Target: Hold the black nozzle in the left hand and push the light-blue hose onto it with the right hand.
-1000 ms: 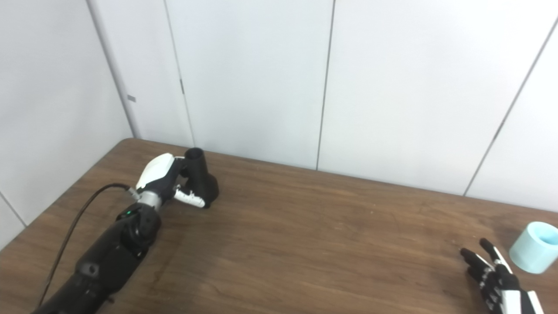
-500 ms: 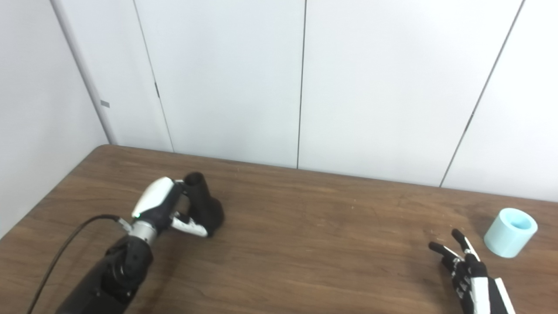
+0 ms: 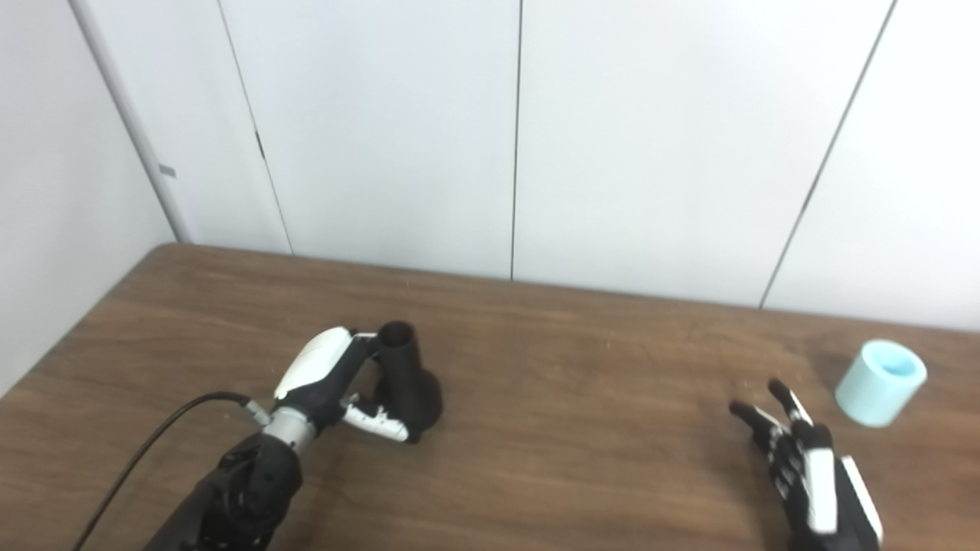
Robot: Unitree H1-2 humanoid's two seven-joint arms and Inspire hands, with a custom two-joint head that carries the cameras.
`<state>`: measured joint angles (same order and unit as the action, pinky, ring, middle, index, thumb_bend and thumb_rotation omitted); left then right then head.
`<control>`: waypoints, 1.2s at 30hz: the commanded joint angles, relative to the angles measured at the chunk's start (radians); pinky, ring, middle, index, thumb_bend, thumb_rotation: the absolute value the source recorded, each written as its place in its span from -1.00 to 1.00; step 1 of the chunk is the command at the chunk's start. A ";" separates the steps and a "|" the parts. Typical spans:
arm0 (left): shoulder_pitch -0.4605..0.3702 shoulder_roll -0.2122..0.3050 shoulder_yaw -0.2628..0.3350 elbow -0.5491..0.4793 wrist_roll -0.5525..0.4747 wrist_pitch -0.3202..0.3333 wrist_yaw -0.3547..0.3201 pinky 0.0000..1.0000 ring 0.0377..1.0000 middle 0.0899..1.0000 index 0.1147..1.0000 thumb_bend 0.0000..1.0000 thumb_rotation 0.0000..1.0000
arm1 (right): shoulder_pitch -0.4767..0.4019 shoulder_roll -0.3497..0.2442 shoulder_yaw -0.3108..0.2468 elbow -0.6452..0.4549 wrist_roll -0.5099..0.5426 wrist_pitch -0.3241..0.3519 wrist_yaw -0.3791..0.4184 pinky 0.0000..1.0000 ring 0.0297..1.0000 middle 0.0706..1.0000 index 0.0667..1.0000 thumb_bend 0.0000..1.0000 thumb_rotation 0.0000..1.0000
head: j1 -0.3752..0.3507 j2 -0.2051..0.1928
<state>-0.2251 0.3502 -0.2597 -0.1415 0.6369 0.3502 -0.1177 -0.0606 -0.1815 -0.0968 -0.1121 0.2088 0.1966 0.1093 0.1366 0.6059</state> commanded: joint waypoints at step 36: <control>0.078 -0.079 -0.209 -0.055 0.028 -0.061 -0.129 1.00 0.44 -0.07 -0.21 0.04 -1.00 | -0.025 0.057 0.047 -0.150 -0.045 0.098 -0.041 0.86 0.90 0.74 0.82 0.18 1.00 | -0.261 0.072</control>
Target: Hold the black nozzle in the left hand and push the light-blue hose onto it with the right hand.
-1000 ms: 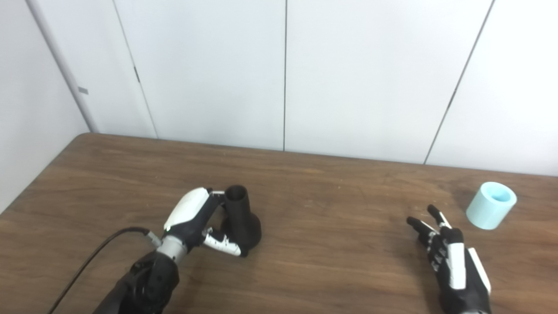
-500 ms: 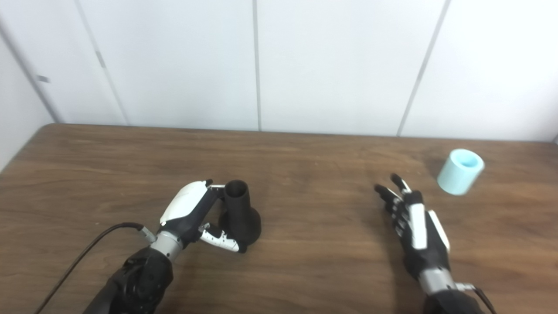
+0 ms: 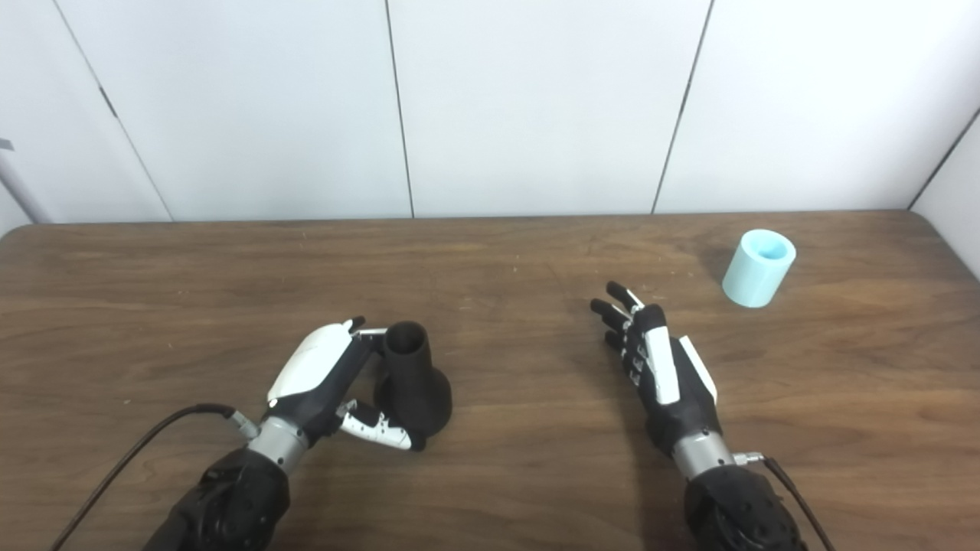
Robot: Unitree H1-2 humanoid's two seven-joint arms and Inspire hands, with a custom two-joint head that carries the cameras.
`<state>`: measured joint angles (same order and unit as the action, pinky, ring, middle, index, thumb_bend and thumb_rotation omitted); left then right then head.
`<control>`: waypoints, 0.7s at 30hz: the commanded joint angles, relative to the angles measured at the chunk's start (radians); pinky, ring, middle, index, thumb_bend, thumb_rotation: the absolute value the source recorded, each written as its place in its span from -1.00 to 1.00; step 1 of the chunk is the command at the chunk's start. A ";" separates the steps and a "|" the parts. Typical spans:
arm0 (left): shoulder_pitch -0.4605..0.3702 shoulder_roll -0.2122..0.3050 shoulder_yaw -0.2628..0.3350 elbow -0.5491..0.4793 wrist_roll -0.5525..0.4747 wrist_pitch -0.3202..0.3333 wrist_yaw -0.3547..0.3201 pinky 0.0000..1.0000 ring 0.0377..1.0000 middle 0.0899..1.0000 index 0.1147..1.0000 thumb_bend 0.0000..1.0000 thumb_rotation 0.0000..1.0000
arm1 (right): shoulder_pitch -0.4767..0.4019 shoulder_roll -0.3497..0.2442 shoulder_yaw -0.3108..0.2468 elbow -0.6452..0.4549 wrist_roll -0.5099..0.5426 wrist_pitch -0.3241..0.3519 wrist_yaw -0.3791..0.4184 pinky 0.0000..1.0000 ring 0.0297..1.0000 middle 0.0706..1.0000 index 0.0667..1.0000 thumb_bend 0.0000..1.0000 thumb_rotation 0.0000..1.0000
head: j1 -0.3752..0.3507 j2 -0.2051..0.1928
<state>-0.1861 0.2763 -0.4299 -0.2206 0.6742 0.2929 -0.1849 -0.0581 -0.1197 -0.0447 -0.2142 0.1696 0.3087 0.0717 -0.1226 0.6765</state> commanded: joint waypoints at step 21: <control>0.063 -0.007 -0.037 0.077 -0.024 -0.086 -0.046 1.00 0.45 -0.11 -0.18 0.04 -1.00 | -0.146 -0.129 -0.042 -0.168 -0.297 0.064 -0.090 0.42 0.57 0.53 0.55 0.18 -0.49 | -0.180 -0.030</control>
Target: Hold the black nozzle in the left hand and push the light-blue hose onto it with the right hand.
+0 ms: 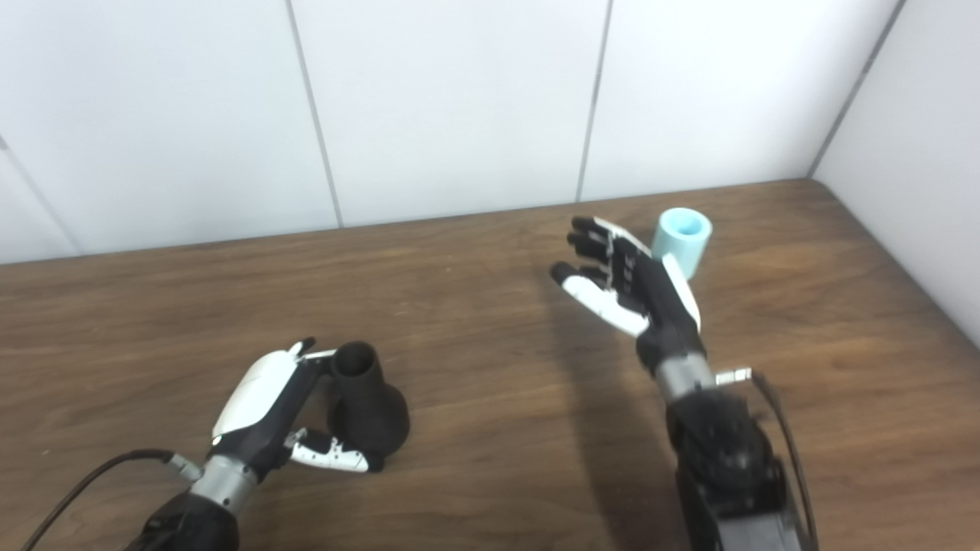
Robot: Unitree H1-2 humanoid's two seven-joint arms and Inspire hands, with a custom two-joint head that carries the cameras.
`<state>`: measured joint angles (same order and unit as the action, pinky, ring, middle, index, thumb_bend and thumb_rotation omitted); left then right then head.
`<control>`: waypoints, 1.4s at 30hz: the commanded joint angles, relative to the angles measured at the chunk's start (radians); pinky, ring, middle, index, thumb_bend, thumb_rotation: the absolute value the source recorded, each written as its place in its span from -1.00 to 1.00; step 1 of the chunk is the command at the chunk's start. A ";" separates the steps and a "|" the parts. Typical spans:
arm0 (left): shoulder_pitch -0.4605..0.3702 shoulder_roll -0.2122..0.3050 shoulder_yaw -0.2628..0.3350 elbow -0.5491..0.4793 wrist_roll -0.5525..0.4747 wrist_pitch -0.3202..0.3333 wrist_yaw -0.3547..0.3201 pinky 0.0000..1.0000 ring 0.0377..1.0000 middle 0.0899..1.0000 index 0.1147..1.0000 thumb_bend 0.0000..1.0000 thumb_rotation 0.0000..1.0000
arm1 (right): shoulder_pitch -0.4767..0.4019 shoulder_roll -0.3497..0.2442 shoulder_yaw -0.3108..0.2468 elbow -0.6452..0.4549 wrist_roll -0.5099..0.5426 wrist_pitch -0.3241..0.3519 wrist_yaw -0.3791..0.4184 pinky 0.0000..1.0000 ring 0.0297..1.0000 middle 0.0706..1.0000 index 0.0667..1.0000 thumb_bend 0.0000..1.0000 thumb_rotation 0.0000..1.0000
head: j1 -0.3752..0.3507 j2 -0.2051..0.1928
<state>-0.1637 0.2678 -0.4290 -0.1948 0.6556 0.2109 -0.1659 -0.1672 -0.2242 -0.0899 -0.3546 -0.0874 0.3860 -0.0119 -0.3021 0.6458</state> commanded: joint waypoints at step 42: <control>0.026 0.032 0.001 0.149 -0.063 -0.109 -0.053 1.00 0.44 -0.11 -0.17 0.05 -1.00 | -0.602 -0.394 0.147 0.654 -0.855 0.084 0.616 0.37 0.68 0.76 0.69 0.89 -0.69 | -0.154 -0.027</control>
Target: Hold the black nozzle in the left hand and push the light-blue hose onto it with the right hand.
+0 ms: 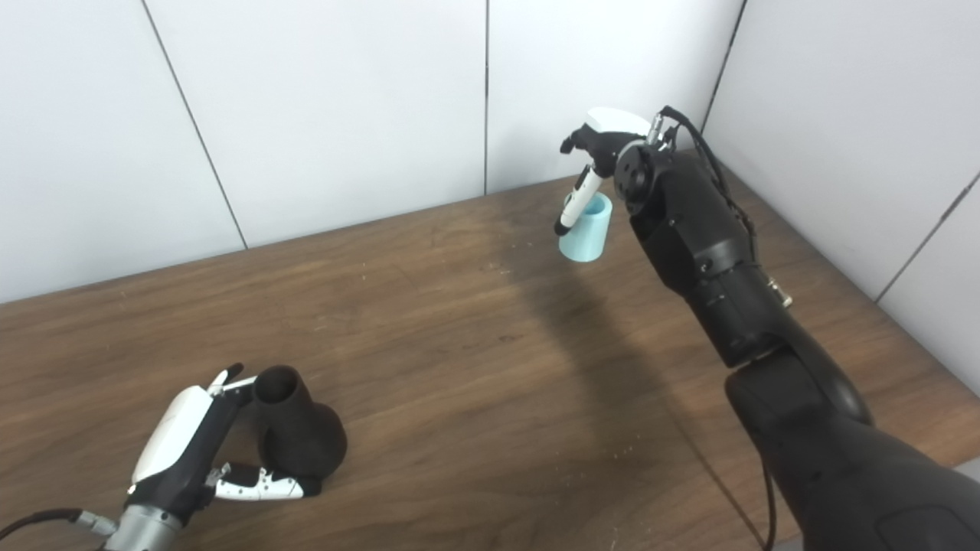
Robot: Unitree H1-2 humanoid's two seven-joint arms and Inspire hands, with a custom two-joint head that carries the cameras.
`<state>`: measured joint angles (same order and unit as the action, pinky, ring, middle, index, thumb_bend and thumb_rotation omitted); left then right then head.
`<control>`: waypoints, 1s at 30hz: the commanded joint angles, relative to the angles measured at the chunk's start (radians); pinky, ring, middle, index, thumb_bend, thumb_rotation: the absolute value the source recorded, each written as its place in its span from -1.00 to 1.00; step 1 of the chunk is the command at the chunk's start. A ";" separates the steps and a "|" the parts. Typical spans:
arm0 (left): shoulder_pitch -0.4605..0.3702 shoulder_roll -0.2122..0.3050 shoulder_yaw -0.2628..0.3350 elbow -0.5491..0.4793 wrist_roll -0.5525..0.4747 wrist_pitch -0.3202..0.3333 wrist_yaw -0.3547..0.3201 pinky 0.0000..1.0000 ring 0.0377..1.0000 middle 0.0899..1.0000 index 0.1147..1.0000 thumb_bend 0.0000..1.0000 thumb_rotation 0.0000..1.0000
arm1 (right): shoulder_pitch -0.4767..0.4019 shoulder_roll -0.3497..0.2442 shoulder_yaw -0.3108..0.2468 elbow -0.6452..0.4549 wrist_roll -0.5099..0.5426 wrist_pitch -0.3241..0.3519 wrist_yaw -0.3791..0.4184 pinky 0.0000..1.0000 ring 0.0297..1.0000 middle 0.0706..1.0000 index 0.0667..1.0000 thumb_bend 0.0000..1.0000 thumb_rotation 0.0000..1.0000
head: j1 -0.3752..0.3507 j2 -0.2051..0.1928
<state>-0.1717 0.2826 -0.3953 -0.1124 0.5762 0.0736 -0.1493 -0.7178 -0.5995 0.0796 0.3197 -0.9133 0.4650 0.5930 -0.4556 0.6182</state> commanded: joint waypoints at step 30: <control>0.042 -0.001 -0.024 0.058 0.012 0.030 -0.060 1.00 0.40 -0.14 -0.15 0.05 -1.00 | -0.054 -0.007 0.021 0.096 -0.019 0.003 -0.041 0.27 0.39 0.49 0.50 0.90 -0.92 | 0.019 0.014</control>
<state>-0.1724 0.2769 -0.3908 -0.1081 0.5762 0.0672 -0.1493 -0.7328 -0.5743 0.1038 0.4282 -0.9393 0.4647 0.5886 -0.4357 0.6320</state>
